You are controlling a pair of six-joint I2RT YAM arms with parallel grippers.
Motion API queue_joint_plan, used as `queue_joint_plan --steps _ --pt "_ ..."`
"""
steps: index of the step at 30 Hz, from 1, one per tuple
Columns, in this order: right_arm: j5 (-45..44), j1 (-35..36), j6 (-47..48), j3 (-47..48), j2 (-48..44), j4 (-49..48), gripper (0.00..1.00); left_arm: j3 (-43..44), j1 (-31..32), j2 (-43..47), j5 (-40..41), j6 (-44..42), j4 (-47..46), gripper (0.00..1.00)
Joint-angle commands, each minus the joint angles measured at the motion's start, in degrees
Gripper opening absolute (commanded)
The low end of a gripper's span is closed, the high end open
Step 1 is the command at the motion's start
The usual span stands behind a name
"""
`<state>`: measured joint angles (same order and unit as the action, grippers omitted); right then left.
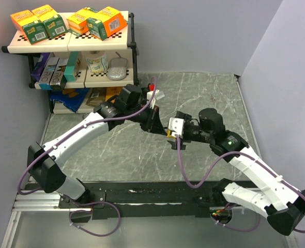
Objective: Lock with the key
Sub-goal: Place the lock at the center of the board.
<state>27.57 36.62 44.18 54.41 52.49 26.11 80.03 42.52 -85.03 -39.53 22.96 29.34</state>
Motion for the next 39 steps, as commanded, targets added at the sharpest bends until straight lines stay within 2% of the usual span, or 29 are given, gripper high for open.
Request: queue_joint_plan --steps 1,6,11,13,14,19,22,23,25,26,27,28,29,30,31,33,34,39 --pt "-2.61 1.7 6.26 -1.06 0.24 -4.57 0.91 1.27 -0.69 1.71 -3.54 2.7 -4.82 0.01" --pt "-4.46 2.84 7.14 -2.2 0.07 -6.86 0.78 0.66 -1.13 1.63 -3.71 3.32 -5.0 0.01" --pt "-4.72 3.54 7.58 -2.38 -0.46 -7.3 0.76 0.65 -1.56 0.75 -4.15 3.32 -4.65 0.01" --pt "-4.81 3.46 7.93 -2.29 -0.11 -6.69 0.72 0.83 -1.57 0.31 -4.24 3.23 -4.65 0.01" --pt "-4.9 3.54 8.02 -2.12 -0.02 -6.42 0.65 0.92 -1.57 0.22 -4.24 3.4 -4.56 0.01" --pt "-5.86 3.54 8.2 -2.29 -0.55 -6.6 0.52 1.09 -1.57 -0.39 -3.19 3.58 -4.73 0.01" --pt "-6.21 3.54 8.38 -2.2 -0.9 -6.68 0.39 1.09 -1.57 -0.83 -3.01 3.76 -4.73 0.01" --pt "-6.39 3.54 8.2 -2.21 -0.98 -6.86 0.28 1.01 -1.65 -0.83 -2.92 3.85 -4.82 0.01" --pt "-6.65 3.54 6.19 -1.51 -0.9 -6.77 0.15 0.83 -1.91 -0.84 -2.57 3.58 -5.0 0.17" --pt "-7.18 3.37 3.48 -1.07 -0.46 -6.51 0.06 0.74 -2.27 -0.66 -3.35 2.63 -5.0 0.39" --pt "-7.44 1.72 1.45 -0.45 0.15 -6.07 0.02 0.74 -3.31 0.04 -3.45 1.83 -4.91 0.51" --pt "-5.71 0.05 -0.83 1.47 0.85 -4.15 0.0 0.48 -4.11 0.65 -3.62 0.78 -5.52 0.71" --pt "-3.43 -1.97 -4.94 2.7 2.77 -2.66 0.0 -0.91 -5.16 1.36 -3.89 0.77 -6.83 0.79" --pt "-1.31 -4.86 -6.99 4.89 3.92 -1.6 0.0 -1.8 -7.87 3.1 -4.5 0.94 -8.32 0.91" --pt "0.45 -9.77 -8.83 5.96 5.15 0.59 0.0 -2.59 -9.2 3.99 -5.03 0.6 -10.86 0.96" --pt "3.1 -14.45 -13.14 7.8 9.46 1.84 0.0 -3.48 -12.36 6.01 -4.43 -1.59 -11.33 0.96" --pt "3.01 -18.21 -14.29 9.03 10.87 2.28 0.0 -3.22 -13.16 6.72 -3.98 -4.39 -10.98 0.96" --pt "-1.97 -26.68 -22.73 11.67 20.97 0.7 0.0 -4.0 -17.81 11.01 -1.43 -7.67 -11.58 0.96"
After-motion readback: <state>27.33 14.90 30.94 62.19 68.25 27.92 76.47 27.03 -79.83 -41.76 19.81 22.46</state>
